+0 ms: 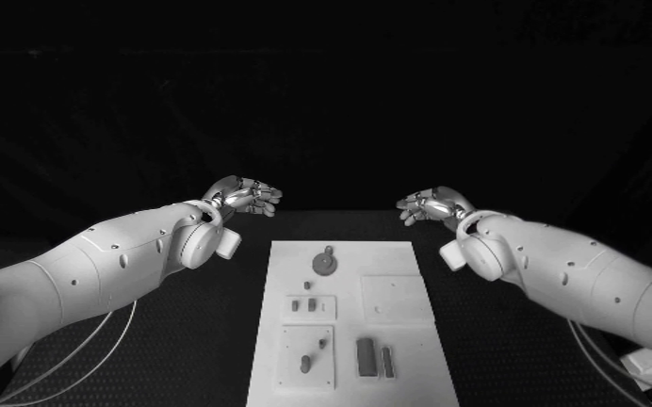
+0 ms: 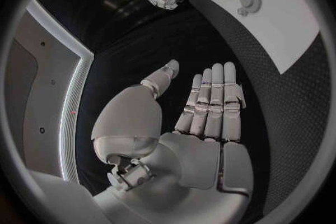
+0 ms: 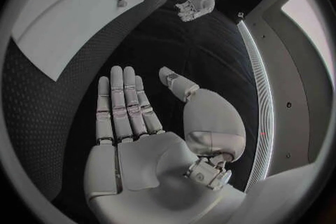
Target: Assemble the parts on the task board
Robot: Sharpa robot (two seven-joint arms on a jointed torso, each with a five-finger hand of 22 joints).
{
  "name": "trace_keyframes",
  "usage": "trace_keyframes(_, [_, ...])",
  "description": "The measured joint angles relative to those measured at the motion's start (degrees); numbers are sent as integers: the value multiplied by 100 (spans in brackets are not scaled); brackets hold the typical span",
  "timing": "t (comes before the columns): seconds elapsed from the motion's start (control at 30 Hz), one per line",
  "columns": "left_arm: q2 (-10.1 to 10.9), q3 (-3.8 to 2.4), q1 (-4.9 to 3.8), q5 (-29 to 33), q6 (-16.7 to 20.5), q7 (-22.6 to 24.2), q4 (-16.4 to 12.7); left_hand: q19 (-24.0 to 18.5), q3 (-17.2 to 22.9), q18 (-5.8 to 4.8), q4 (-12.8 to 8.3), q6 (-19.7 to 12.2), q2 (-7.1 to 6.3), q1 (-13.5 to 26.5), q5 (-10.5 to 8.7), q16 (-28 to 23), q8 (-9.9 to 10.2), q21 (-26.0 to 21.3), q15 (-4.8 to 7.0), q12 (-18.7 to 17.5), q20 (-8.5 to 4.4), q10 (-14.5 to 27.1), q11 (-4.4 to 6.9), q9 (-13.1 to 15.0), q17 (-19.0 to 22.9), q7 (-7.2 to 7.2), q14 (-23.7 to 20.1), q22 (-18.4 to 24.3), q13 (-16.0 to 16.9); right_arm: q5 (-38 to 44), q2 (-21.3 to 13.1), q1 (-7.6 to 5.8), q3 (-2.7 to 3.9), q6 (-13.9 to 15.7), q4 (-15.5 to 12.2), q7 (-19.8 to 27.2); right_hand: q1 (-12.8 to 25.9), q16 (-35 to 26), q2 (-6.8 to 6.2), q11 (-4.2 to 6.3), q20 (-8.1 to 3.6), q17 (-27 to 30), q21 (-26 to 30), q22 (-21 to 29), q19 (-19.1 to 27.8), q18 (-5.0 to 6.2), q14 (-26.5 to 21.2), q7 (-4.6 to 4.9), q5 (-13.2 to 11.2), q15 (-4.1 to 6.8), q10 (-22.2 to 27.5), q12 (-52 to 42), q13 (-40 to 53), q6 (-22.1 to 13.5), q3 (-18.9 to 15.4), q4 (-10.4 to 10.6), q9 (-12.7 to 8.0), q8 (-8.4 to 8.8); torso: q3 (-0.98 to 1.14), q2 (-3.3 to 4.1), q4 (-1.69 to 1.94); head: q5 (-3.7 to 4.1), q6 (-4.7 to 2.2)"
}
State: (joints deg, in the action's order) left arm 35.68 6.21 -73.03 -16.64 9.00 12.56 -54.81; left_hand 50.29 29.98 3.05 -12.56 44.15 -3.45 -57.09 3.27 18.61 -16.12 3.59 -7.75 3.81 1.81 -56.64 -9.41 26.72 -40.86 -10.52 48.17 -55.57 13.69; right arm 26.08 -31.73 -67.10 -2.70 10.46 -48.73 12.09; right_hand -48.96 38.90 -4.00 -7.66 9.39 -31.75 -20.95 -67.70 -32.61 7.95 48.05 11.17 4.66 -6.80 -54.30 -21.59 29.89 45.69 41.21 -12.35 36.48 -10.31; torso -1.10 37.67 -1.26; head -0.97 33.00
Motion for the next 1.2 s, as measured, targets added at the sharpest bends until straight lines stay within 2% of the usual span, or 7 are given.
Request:
trace_keyframes(0.23, [-243, -13, -70, 99, -64, 76, 494, -949, -101, -133, 21, -470, -42, 272, -25, -722, 153, 0, -210, 0, 259, 819, 76, -53, 360, 188, -995, 590, -354, -330, 254, 174, 328, -166, 647, 340, 108, -1101, 169, -93, 67, 286, 388, 220, -25, -1, -525, -86, 0, -226, 216, 926, -1045, -379, -503, -117, -215, 36, 7, -154, -72, -139, -326])
trace_keyframes(0.43, [-310, -12, 29, 142, -185, 180, 523, -1058, -149, -219, 41, -480, 27, 358, -24, -817, 146, 0, -239, 0, 289, 876, 115, 4, 458, 197, -1105, 834, -452, -459, 199, 231, 413, -253, 452, 478, 60, -1544, 226, -104, 202, 523, 811, 460, 111, 0, -723, -105, 0, -266, 281, 1233, -1497, -543, -691, -209, -320, 35, 58, -247, -90, -315, -433])
trace_keyframes(0.53, [-292, -7, 39, 143, -191, 180, 526, -2001, -830, -219, 323, -1414, 117, 1635, -109, -1079, 459, -77, -1, -84, 180, 2012, 314, -615, 1317, 388, -2004, 1965, -676, -466, 204, 223, 414, -252, 444, 483, 1187, -2122, 310, 89, -43, 1165, 1152, 932, 874, -140, -1672, -321, -114, -73, 1486, 1470, -1895, -1497, -1521, 132, -1112, 239, 70, -257, -88, -326, -437])
trace_keyframes(0.67, [-252, -40, 78, 145, -141, 172, 367, -3522, -1919, -218, 791, -2921, 238, 3681, -213, -1472, 1038, -223, 391, -236, -2, 3847, 632, -1647, 2705, 721, -3417, 3765, -1025, -482, 142, 248, 401, -206, 315, 471, 3036, -3002, 355, 425, -496, 2164, 1624, 2991, 2064, -458, -3231, -722, -292, 311, 3447, 1814, -2440, -3028, -2816, 681, -2372, 632, 66, -275, -76, -279, -382])
trace_keyframes(0.77, [-183, -74, 160, 176, -57, 186, 125, -4116, -2344, -218, 975, -3511, 282, 4475, -244, -1626, 1266, -257, 544, -271, -74, 4562, 752, -2051, 3250, 851, -3969, 4472, -1160, -532, 45, 283, 392, -115, 62, 474, 3776, -3357, 374, 561, -674, 2570, 1812, 4474, 2543, -550, -3861, -880, -356, 457, 4241, 1951, -2660, -3646, -3339, 902, -2883, 790, 69, -327, -50, -208, -281])
trace_keyframes(1.0, [148, -241, 488, 394, 530, 372, -910, -4744, -2791, -217, 1176, -4137, 327, 5326, -279, -1776, 1502, -314, 707, -332, -143, 5327, 882, -2480, 3828, 988, -4555, 5221, -1304, -812, -284, 374, 362, 389, -992, 601, 4544, -3725, 391, 700, -869, 2985, 1996, 6053, 3019, -628, -4507, -1039, -400, 605, 5059, 2085, -2887, -4278, -3869, 1135, -3407, 949, 94, -528, 59, 12, 21])
trace_keyframes(1.2, [487, -415, 855, 748, 1407, 715, -2068, -5009, -2978, -215, 1254, -4386, 346, 5669, -307, -1841, 1595, -339, 775, -364, -182, 5634, 941, -2659, 4077, 1054, -4797, 5543, -1358, -1258, -665, 489, 327, 1142, -2147, 845, 4723, -3808, 405, 745, -911, 3108, 2052, 6512, 3162, -715, -4665, -1095, -427, 663, 5287, 2117, -2952, -4424, -4017, 1203, -3560, 979, 105, -620, 112, 88, 123])
